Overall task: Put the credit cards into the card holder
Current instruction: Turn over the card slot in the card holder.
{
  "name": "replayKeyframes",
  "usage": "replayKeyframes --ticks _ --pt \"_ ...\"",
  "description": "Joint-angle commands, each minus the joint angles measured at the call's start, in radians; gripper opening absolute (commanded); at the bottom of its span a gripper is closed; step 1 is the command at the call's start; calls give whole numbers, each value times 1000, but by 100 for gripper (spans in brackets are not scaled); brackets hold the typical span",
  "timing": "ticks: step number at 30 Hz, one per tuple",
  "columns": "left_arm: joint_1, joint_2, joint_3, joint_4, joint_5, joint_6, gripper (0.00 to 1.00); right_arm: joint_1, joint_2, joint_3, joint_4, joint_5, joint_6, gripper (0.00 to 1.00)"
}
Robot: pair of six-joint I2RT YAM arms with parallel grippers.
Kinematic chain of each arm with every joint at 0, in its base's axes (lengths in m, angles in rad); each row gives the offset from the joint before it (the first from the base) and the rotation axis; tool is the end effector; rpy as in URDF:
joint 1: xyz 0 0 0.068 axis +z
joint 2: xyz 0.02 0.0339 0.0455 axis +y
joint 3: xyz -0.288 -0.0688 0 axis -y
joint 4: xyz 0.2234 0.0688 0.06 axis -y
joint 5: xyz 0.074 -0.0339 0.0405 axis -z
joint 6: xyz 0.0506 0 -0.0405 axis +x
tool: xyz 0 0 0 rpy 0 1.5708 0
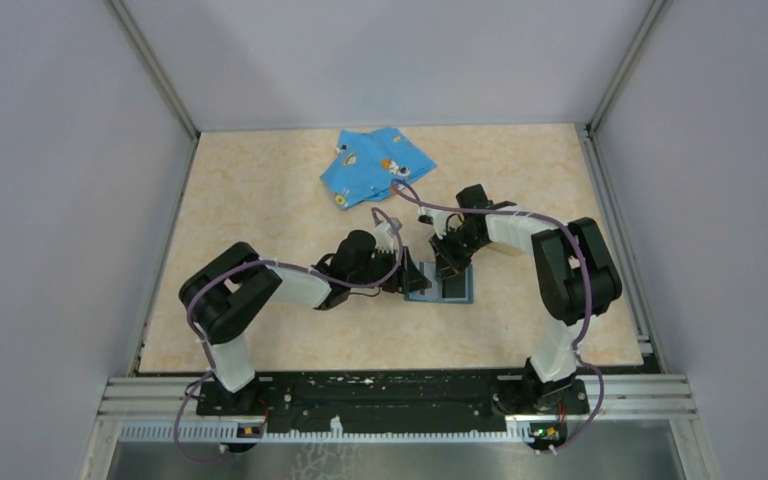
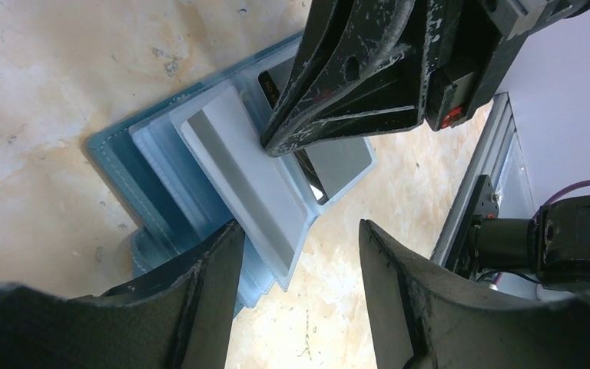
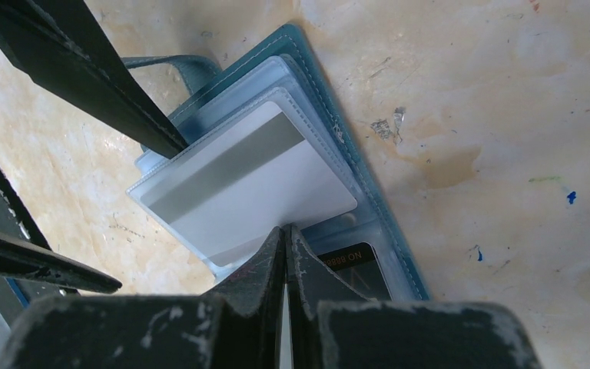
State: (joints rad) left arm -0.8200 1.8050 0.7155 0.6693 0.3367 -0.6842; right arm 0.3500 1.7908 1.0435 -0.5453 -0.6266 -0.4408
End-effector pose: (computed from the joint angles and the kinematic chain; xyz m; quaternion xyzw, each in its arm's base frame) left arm 0.2297 -0.2707 0.1737 0.1471 0.8191 -0.4691 0.2957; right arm 0.2896 0.1373 0.1762 -0.4023 0.8530 0.2989 0.1456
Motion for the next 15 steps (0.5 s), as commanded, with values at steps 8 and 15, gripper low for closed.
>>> replayKeyframes --ticks 8,15 --pt "-20 25 28 80 55 -29 60 -17 -71 71 -88 -100 -65 29" --pt "-47 51 90 65 71 -23 62 -139 -264 22 -29 -110 -39 36"
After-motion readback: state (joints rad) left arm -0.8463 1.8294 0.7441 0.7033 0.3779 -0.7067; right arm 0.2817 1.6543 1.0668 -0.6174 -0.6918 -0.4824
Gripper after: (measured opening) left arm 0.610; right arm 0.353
